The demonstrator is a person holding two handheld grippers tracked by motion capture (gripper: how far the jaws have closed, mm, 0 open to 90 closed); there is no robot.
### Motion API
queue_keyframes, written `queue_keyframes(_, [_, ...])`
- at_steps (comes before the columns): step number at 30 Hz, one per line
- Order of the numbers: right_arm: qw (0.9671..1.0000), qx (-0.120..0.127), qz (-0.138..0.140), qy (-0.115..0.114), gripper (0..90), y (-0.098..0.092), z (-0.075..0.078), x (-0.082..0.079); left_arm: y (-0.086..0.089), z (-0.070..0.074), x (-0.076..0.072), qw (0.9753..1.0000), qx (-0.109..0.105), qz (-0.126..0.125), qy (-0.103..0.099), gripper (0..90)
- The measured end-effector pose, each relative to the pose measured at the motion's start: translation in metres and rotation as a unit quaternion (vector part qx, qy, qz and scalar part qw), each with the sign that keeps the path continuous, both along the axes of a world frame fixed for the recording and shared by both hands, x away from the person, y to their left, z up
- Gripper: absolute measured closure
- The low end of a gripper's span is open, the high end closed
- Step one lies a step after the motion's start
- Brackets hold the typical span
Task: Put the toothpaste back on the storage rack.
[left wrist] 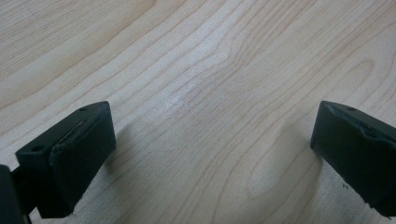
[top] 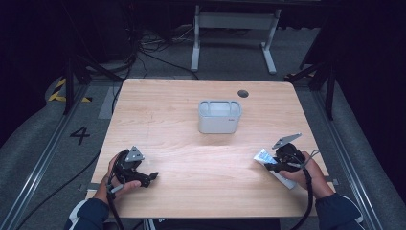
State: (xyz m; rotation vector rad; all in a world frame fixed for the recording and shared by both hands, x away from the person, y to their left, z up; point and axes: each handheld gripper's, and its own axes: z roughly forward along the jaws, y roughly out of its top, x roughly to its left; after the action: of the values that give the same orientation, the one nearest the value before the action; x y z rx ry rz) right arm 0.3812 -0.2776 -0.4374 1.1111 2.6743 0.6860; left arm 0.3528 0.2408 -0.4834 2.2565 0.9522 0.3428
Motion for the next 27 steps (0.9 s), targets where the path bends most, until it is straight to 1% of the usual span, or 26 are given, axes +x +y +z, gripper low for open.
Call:
queue_keyframes(4, [0.9998,0.018,-0.001,-0.014,66.2,-0.003,0.006,0.000,0.000,0.000,0.000,1.0000,0.000,0.000,-0.001,0.4])
queue_keyframes(5, [0.9997,0.021,-0.003,-0.013,66.3,-0.003,0.006,0.000,0.000,0.000,0.000,1.0000,0.000,0.000,0.000,0.4])
queue_keyframes(7, [0.9993,0.029,-0.005,-0.022,66.4,-0.004,0.009,0.000,0.000,0.000,0.000,1.0000,0.000,0.000,0.000,0.4])
queue_keyframes(9, [0.9991,0.031,-0.003,-0.027,66.4,-0.004,0.011,0.000,0.000,0.000,0.000,1.0000,-0.001,0.000,0.001,0.4])
queue_keyframes(11, [0.9985,0.038,-0.007,-0.038,66.5,-0.005,0.015,0.000,0.000,0.000,0.000,1.0000,-0.001,0.000,0.000,0.4])
queue_keyframes(13, [0.9983,0.042,-0.007,-0.040,66.5,-0.005,0.017,0.000,0.000,0.000,0.000,1.0000,-0.001,0.000,0.000,0.4])
queue_keyframes(15, [0.9977,0.048,-0.011,-0.046,66.5,-0.006,0.021,0.001,0.000,0.000,0.000,1.0000,0.000,0.000,0.000,0.4])
queue_keyframes(17, [0.9970,0.054,-0.010,-0.055,66.5,-0.006,0.025,0.002,0.000,0.000,0.000,1.0000,0.000,0.000,0.000,0.4])
queue_keyframes(20, [0.9962,0.060,-0.011,-0.062,66.5,-0.006,0.030,0.003,0.000,0.000,0.000,1.0000,-0.001,0.000,0.000,0.4])
queue_keyframes(27, [0.9936,0.076,-0.005,-0.083,66.6,-0.003,0.039,0.007,0.000,0.000,0.000,1.0000,0.000,0.000,0.000,0.4])
